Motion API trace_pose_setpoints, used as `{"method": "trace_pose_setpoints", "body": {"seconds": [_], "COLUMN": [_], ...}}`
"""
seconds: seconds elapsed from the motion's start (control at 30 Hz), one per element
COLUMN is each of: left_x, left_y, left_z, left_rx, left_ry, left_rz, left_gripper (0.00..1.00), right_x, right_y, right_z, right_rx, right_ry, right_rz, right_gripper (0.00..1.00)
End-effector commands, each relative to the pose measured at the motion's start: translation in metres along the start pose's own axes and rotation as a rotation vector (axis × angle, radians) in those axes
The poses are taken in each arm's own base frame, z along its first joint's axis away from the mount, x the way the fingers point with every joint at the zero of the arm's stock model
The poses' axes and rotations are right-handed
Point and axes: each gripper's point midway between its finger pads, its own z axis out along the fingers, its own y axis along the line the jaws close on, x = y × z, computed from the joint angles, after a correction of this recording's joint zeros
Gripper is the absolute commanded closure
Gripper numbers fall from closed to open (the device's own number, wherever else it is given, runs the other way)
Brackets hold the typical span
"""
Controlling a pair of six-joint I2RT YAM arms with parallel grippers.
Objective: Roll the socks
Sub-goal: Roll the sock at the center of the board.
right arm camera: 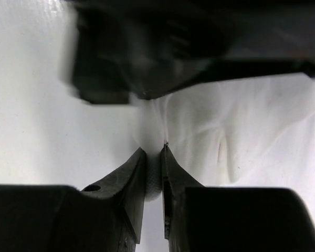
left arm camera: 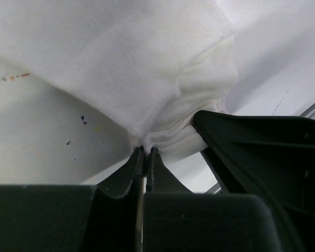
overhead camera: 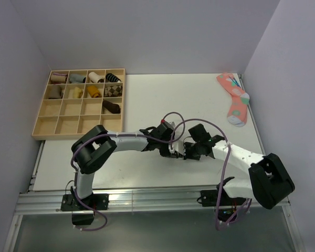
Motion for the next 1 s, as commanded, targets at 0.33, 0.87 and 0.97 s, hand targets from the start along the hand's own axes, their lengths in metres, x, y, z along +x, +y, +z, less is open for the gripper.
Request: {"method": "trace_pose_setpoints", "body": {"seconds": [0.33,0.87,0.97], "left_x": [-0.019,-0.039,-0.034], "left_y": [0.012,-0.020,-0.029], "left_z": [-0.022,-0.073,-0.078], "left_rx": [0.007,-0.005,0.048], "left_ry": [-0.240,-0.726,-0.788], "left_rz": [-0.057,0.301,0.385], "left_gripper": [0.85,0.68,0.66], "right_x": [0.010,0.013,0.009], "right_y": [0.004,0.005,0.006], "right_z": [-0.013,-0.018,-0.021], "right_rx": [-0.299,-0.575,-0.634], "right_ry": [0.064,0.108,0.112], "right_rz": [0.200,0.402,0.440], "right_gripper": [0.84,0.85,0.85]}}
